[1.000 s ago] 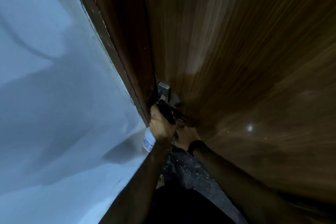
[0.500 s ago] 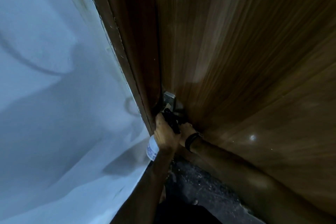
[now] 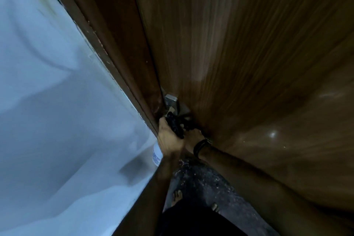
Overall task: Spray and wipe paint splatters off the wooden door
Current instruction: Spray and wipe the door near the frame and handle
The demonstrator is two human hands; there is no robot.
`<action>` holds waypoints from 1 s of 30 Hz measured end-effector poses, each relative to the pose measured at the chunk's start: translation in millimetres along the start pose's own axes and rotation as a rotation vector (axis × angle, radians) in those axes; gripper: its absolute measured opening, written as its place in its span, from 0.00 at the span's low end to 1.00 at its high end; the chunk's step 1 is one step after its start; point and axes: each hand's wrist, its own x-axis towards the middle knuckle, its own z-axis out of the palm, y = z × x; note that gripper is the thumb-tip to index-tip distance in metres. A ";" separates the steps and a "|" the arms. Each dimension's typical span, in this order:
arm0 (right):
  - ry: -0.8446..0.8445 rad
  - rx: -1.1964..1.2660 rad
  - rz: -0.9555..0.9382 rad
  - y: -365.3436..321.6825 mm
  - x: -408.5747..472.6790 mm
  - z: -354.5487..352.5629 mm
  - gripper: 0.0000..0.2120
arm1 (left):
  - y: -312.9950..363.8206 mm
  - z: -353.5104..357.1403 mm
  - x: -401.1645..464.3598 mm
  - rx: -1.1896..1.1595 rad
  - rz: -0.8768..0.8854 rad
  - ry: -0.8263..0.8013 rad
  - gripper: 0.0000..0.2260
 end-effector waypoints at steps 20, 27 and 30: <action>0.085 0.498 0.129 28.9 -22.8 47.6 0.23 | -27.2 -33.6 6.7 -0.449 -0.110 -0.151 0.10; 0.059 0.917 0.231 15.1 -20.3 47.1 0.30 | -53.6 -40.8 -5.3 -0.361 -0.082 -0.115 0.08; 0.023 1.263 0.351 5.0 -15.5 40.7 0.31 | -57.3 -42.7 -8.5 -0.360 -0.068 -0.110 0.08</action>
